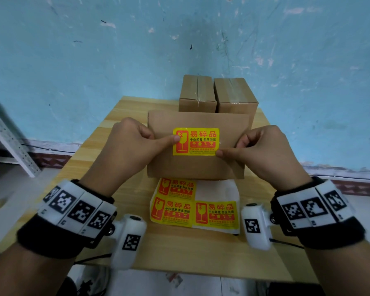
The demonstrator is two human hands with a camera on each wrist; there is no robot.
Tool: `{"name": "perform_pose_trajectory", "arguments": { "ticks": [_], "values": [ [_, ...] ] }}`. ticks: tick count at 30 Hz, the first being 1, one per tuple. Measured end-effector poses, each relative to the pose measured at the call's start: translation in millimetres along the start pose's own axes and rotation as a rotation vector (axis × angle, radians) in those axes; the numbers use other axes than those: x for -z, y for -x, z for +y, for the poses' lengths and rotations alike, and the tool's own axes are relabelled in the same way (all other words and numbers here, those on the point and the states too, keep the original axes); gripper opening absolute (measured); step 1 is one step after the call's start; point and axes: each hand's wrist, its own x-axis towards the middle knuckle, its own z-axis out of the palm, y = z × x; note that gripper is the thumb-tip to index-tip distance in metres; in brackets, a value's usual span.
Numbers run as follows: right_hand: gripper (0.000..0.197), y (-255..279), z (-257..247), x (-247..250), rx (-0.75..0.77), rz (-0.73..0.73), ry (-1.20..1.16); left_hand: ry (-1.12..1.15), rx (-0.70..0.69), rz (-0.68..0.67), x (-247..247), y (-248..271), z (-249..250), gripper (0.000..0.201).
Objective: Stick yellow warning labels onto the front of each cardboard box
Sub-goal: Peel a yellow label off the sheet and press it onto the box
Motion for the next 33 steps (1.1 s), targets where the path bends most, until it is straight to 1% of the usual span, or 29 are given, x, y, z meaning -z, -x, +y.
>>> {"name": "perform_pose_trajectory", "arguments": {
  "ticks": [2,5,12,18,23,28,33],
  "values": [
    [0.038,0.3,-0.4,-0.3,-0.003,0.007,0.009,0.02,0.021,0.012,0.3,0.3,-1.0,0.067],
    [0.038,0.6,-1.0,-0.6,-0.005,0.011,0.031,0.065,0.049,-0.009,1.0,-2.3,-4.4,0.068],
    [0.037,1.1,-3.7,-1.4,0.0,0.006,0.069,0.063,0.046,-0.004,0.7,-1.8,-3.7,0.065],
    [0.038,3.0,-5.3,-3.0,0.008,0.021,0.098,0.064,0.075,-0.004,0.0,-2.6,-4.5,0.064],
    [0.038,1.3,-4.0,-2.7,-0.012,0.021,0.091,0.048,0.062,-0.005,0.5,-1.5,-3.8,0.064],
    [0.036,-1.9,0.3,1.0,-0.025,-0.007,0.028,0.039,0.046,-0.002,0.7,-1.2,-3.5,0.065],
    [0.049,-2.5,1.8,-0.2,-0.035,0.044,-0.045,0.052,0.062,-0.007,1.2,-1.5,-3.7,0.064]
  ]
}}
